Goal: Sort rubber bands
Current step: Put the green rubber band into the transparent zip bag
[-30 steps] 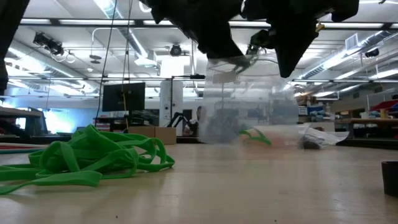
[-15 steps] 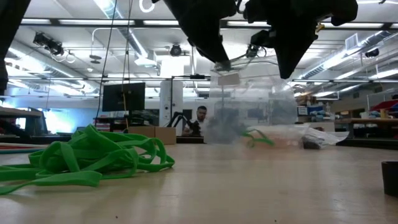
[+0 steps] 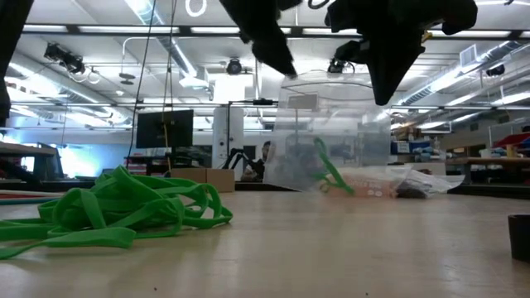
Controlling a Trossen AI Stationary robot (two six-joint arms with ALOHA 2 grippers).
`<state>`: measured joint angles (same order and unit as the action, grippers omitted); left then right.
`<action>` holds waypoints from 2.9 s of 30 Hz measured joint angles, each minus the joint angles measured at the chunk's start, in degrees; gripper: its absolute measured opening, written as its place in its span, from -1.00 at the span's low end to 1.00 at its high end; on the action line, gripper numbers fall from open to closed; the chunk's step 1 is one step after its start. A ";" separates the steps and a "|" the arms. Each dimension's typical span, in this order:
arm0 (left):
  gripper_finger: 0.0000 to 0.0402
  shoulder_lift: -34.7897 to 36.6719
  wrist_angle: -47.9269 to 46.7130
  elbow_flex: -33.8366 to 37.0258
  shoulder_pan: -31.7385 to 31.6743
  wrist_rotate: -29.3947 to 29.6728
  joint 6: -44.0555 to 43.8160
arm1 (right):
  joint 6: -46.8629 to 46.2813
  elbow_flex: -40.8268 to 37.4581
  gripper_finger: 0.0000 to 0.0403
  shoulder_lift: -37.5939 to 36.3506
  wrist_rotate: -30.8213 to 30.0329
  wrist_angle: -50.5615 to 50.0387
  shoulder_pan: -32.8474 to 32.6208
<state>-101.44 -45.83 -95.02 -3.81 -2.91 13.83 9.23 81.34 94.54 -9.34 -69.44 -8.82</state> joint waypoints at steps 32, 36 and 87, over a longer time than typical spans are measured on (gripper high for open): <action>0.01 12.40 48.55 59.76 26.23 10.04 -18.58 | -1.53 0.04 -1.00 0.00 0.57 0.82 -0.02; -0.04 8.66 49.58 59.60 26.27 12.61 -18.57 | -1.56 0.04 -1.00 -0.02 0.57 1.25 -0.02; -0.97 5.17 19.35 14.75 7.63 22.55 26.47 | -0.11 0.04 -1.00 -0.02 0.68 6.05 0.76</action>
<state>-96.27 -26.48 -80.27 3.81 19.64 40.29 9.12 81.38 94.52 -8.67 -63.39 -8.06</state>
